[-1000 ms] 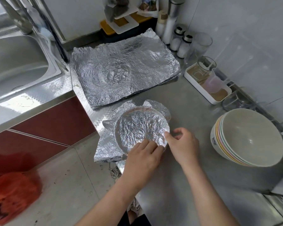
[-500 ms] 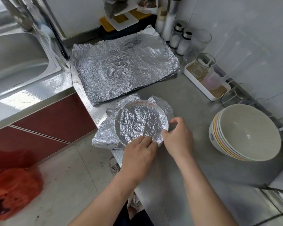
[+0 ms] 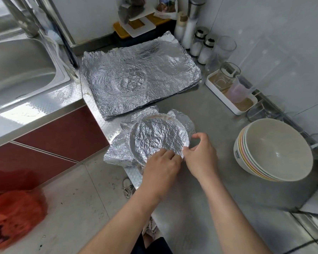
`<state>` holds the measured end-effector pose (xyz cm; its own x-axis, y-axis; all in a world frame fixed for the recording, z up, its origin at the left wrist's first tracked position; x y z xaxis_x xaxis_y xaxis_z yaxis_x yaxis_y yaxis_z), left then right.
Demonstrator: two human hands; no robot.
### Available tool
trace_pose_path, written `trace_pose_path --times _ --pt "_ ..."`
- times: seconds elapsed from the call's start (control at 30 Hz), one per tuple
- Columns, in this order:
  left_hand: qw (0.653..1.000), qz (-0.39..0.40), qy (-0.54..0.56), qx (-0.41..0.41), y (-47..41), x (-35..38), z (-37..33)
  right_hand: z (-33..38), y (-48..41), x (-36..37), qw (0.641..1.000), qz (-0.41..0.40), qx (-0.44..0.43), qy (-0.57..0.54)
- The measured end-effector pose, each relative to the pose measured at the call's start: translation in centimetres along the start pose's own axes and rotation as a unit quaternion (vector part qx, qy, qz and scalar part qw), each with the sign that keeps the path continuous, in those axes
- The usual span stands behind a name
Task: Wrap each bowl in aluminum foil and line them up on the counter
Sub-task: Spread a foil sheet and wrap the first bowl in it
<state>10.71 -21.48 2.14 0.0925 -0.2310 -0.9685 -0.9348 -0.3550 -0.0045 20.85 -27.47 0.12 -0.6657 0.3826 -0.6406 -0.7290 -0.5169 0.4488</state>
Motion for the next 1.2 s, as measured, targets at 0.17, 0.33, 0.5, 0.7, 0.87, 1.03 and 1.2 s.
trace_pose_path --times 0.17,0.33,0.5,0.7,0.87,1.03,1.2 --pt "0.999 -0.023 0.032 0.009 0.3 0.2 0.5 0.1 0.0 0.1 1.0 0.003 -0.016 0.002" --pt "0.99 -0.07 0.105 -0.055 0.7 -1.7 3.9 0.0 -0.5 0.7 1.0 0.01 -0.024 -0.018" --pt "0.978 -0.06 0.083 -0.182 0.4 -1.6 9.5 0.4 -2.3 1.8 0.988 0.037 0.0 -0.148" --pt "0.978 -0.03 0.111 -0.172 -0.1 -0.3 10.2 1.3 -4.1 2.7 0.951 0.048 -0.002 -0.305" --pt "0.981 -0.044 0.108 -0.154 -0.3 -0.5 10.1 1.2 -5.2 3.7 0.943 0.072 -0.018 -0.326" --pt "0.984 -0.043 0.096 -0.142 -0.5 -0.5 10.0 1.5 -5.2 4.6 0.961 0.091 -0.049 -0.255" --pt "0.988 -0.031 0.063 -0.136 -0.4 -0.8 10.1 1.4 -5.1 3.5 0.964 0.084 -0.073 -0.241"
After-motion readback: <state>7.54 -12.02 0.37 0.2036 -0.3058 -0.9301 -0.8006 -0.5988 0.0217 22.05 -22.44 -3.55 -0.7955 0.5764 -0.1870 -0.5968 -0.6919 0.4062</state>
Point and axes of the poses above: each hand's wrist, its own y-axis away from the middle knuckle, its own x-axis out of the palm, z = x × y, the point moved 10 cm from there along -y, towards the middle knuckle, and after that the axes turned 13 degrees about z, right-handed, at the moved point
